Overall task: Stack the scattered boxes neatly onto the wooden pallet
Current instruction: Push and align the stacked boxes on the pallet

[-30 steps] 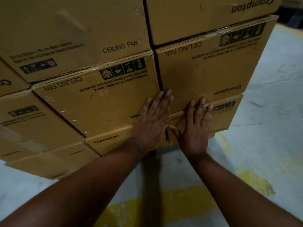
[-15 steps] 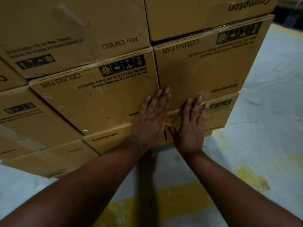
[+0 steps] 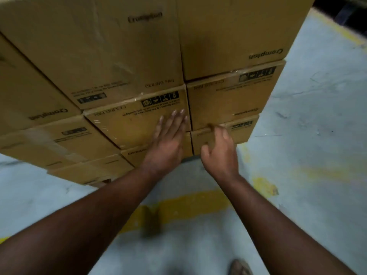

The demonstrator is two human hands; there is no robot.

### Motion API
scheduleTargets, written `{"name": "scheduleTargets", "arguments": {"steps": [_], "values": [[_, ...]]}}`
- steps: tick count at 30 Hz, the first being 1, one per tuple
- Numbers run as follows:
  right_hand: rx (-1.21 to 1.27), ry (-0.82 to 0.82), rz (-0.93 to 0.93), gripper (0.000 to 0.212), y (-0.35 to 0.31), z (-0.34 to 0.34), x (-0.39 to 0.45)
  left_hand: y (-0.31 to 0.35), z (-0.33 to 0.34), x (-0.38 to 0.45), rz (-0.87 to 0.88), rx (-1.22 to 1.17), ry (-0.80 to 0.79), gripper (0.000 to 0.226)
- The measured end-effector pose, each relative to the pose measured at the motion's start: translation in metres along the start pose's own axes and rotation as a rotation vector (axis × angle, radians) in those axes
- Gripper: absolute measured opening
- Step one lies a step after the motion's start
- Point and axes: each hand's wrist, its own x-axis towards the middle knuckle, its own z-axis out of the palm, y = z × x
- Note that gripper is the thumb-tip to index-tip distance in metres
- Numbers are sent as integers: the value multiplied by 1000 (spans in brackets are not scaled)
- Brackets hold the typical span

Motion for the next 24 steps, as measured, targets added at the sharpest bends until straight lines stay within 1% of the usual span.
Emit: {"name": "scheduleTargets", "arguments": {"steps": [2,4,6,8,13,16,18,21,24], "values": [[-49,-82,-13,37,-34,-45,-8,6,-55,-13,-37,-99,2,87],[24,-148,36,29,-72,-93,-22,14,-114,-33,-130,-291,27,76],[37,-174,101,28,-111,-139,-44,21,-175,-59,-188,-441,45,62],[39,-191,141,29,-151,-183,-73,26,-237,-84,-203,-516,18,53],[107,-273,203,27,-234,-267,-136,26,-358,-138,-268,-596,-59,45],[157,-255,244,26,-268,-295,-151,22,-403,-163,-331,-576,-78,45],[206,-237,271,25,-280,-306,-154,22,-424,-174,-395,-561,-60,46],[229,-254,256,23,-285,-318,-147,31,-445,-178,-455,-548,-17,47],[246,-324,196,24,-277,-337,-131,57,-456,-169,-536,-521,21,47]]}}
